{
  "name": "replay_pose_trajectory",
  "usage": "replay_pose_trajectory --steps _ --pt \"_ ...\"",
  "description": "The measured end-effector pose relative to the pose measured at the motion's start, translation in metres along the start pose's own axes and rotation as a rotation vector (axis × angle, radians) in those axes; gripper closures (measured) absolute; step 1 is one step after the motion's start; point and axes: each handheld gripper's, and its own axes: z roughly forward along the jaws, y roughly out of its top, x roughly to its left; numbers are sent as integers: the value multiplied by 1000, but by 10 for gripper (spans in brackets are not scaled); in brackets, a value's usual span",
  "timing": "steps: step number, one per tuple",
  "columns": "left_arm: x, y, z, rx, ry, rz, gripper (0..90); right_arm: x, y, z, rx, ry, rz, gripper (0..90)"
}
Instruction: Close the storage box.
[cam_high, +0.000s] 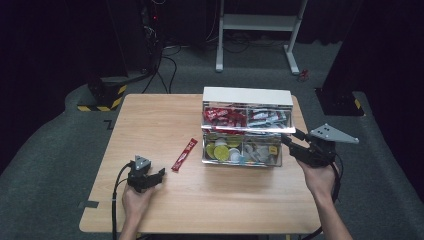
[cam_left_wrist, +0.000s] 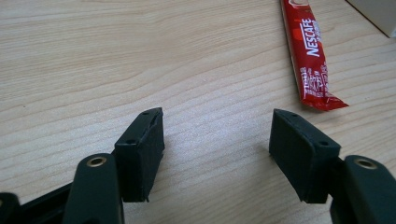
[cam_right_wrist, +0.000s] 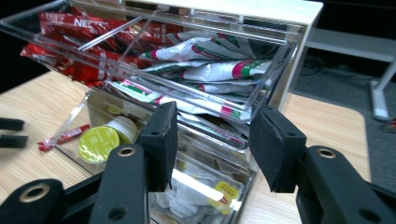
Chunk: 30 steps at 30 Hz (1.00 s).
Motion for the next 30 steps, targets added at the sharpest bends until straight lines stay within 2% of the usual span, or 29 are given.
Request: replay_pose_trajectory --steps 3,5,11,17,22,30 --pt "0 0 0 0 -1 0 359 2 -1 -5 -4 -37 -31 513" --pt "0 0 0 -1 1 1 358 1 -2 -8 -11 -49 -30 509" --pt "0 0 0 1 4 7 358 -4 -6 -18 -36 -60 -19 501" --pt "0 0 0 0 5 8 357 -7 -11 -22 -35 -66 -19 494" --pt "0 0 0 3 4 10 355 -10 -17 -28 -49 -76 -9 492" --pt "-1 0 0 3 4 11 353 -15 -31 -32 -82 -97 35 491"
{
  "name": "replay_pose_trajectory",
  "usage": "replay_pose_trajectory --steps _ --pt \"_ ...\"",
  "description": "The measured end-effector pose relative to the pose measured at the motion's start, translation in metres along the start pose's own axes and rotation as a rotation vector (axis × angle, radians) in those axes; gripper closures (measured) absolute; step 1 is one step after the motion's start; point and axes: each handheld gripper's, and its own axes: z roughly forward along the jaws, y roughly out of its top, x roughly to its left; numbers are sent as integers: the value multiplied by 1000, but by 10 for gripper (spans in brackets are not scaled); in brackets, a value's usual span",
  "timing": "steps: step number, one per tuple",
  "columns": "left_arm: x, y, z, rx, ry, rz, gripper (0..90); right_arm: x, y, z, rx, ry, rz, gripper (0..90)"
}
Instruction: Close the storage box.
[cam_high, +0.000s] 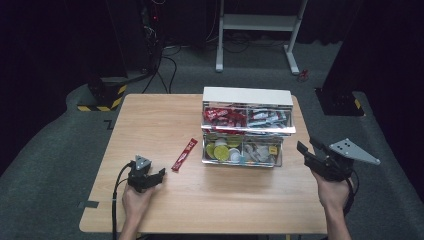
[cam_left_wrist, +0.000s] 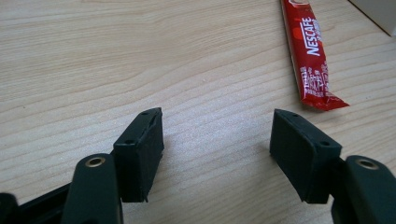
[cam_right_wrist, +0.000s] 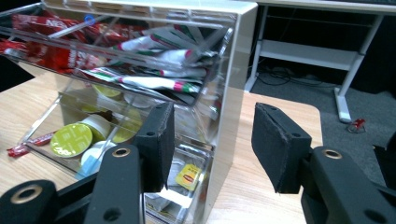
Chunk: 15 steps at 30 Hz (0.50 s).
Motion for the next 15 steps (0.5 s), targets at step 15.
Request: replay_pose_trajectory --steps 15 --pt "-1 0 0 0 3 1 349 -11 -35 2 22 -22 78 491"
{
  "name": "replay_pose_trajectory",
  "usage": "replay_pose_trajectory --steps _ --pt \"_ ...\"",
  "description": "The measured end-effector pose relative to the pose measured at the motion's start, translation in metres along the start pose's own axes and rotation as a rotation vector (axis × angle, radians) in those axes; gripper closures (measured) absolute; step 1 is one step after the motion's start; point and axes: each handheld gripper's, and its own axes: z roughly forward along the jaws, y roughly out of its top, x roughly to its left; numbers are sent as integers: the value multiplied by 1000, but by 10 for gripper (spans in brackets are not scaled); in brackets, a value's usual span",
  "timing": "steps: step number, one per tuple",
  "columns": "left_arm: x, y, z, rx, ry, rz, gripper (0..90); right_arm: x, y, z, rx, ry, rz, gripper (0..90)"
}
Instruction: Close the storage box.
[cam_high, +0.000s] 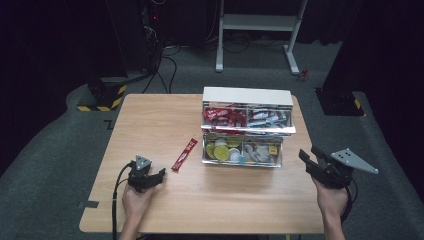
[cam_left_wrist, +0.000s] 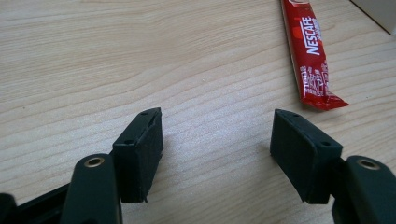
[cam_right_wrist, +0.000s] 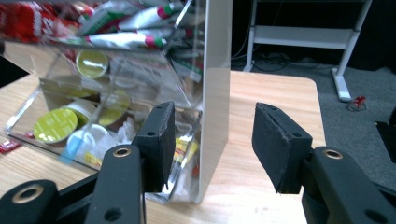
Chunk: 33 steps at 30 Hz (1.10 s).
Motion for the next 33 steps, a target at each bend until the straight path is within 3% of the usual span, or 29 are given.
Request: replay_pose_trajectory --steps 9,21,33 --pt "0 0 0 2 0 4 340 -6 -16 -1 23 -13 26 491" --pt "-1 0 0 2 0 4 332 -9 -44 12 82 -11 61 491" --pt "-1 0 0 1 -1 4 330 -7 -59 28 113 -16 47 493"
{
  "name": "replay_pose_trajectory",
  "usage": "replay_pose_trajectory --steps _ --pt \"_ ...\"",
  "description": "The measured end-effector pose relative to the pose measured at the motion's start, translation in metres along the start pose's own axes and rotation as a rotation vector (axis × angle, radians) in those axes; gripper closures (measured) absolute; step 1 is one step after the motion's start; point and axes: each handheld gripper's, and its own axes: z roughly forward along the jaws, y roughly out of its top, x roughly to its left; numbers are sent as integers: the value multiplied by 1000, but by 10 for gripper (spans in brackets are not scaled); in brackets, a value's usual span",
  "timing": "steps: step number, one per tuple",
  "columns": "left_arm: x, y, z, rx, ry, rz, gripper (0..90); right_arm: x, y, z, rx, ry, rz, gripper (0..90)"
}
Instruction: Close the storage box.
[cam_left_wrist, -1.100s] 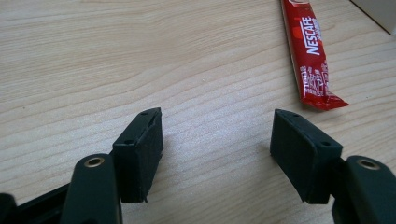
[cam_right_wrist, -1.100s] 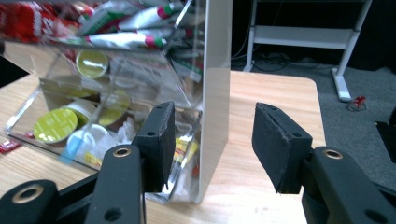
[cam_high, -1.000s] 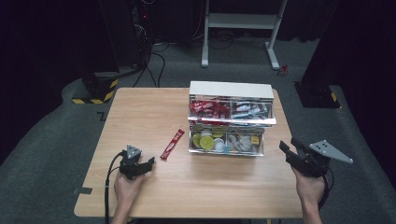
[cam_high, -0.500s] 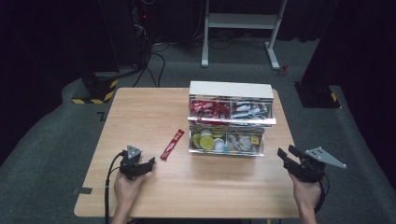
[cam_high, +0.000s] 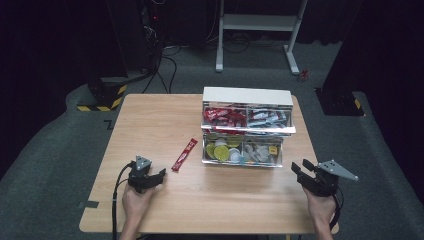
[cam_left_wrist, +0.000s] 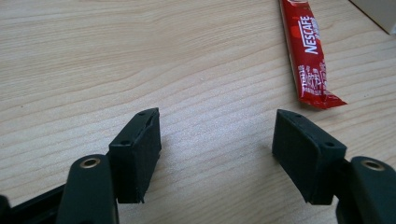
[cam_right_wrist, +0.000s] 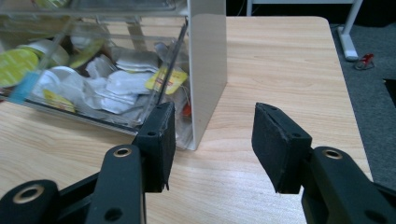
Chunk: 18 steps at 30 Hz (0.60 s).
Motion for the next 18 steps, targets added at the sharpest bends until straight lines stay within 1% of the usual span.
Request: replay_pose_trajectory --steps 2,4,9,10,11,15,18 --pt "-1 0 0 3 3 4 330 0 -1 2 7 -4 2 494" --pt "-2 0 0 6 6 8 326 -1 -3 8 27 -11 0 494" --pt "-2 0 0 6 5 8 324 -3 -4 14 48 -27 -2 495" --pt "-2 0 0 6 5 9 324 -3 -5 16 52 -27 5 494" --pt "-2 0 0 6 5 9 323 -5 -6 21 66 -33 8 495" --pt "-2 0 0 6 5 9 322 -9 -11 32 92 -50 19 494" --pt "-2 0 0 7 5 9 322 -11 -14 39 122 -63 19 493"
